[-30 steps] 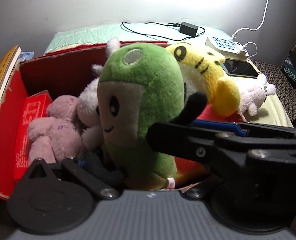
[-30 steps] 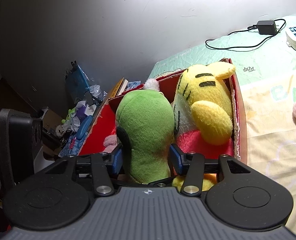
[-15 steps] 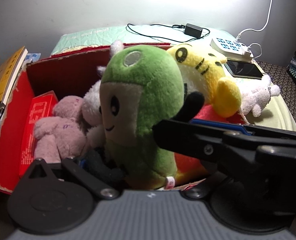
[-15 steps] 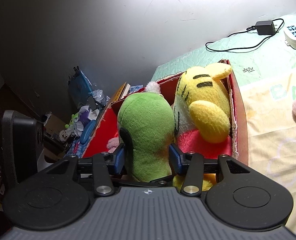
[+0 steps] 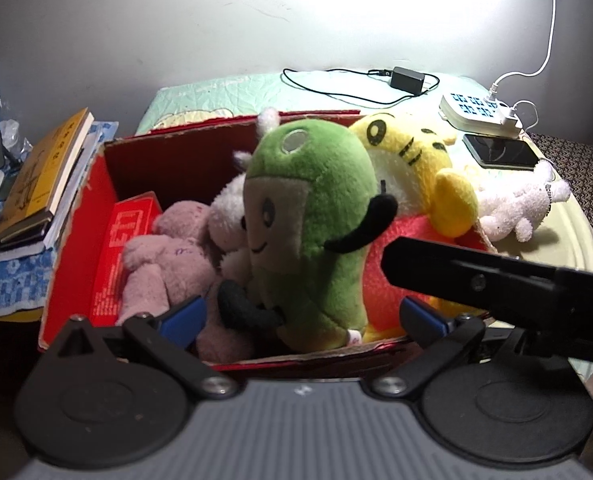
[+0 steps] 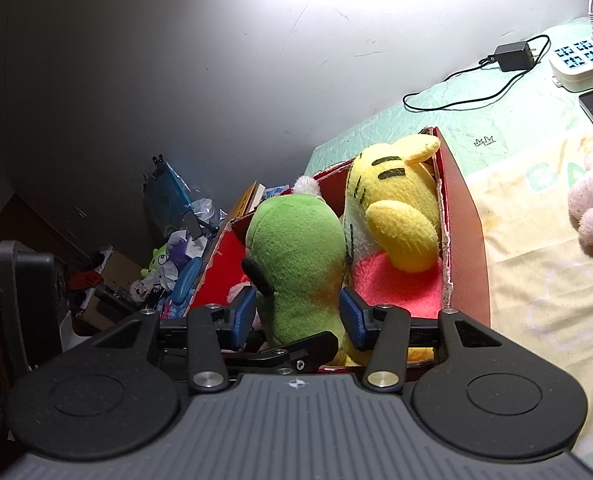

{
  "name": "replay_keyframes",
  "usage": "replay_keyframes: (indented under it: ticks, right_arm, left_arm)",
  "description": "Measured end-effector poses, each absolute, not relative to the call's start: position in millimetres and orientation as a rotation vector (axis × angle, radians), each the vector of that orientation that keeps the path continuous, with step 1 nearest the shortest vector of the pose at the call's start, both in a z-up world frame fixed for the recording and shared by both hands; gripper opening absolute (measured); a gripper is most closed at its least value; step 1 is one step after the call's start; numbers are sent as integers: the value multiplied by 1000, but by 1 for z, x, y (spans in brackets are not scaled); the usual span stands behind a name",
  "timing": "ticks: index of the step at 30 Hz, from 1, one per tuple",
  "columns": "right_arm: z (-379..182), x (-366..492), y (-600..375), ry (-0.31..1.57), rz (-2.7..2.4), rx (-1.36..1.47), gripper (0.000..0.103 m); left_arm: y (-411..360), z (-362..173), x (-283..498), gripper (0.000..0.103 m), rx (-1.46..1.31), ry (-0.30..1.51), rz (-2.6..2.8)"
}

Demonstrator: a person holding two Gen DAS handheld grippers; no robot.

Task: Organize objects
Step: 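Open the right tool and withdraw it from the red box, then move the right tool toward the white bunny with blue checkered ears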

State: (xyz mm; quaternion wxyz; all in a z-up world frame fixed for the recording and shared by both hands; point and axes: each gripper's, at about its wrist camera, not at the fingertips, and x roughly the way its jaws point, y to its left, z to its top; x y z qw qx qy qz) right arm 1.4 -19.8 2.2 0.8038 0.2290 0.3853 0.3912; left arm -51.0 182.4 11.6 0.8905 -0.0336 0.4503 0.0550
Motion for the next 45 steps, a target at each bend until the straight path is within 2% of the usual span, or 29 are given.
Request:
replay_keyframes:
  ticks: [17, 45]
  right_arm:
    - [8, -21, -43, 798, 870, 534, 51]
    - [-14, -29, -111, 841, 718, 593, 51]
  left_arm:
    - [151, 26, -88, 103, -48, 926, 103]
    - [71, 13, -89, 103, 55, 971, -82]
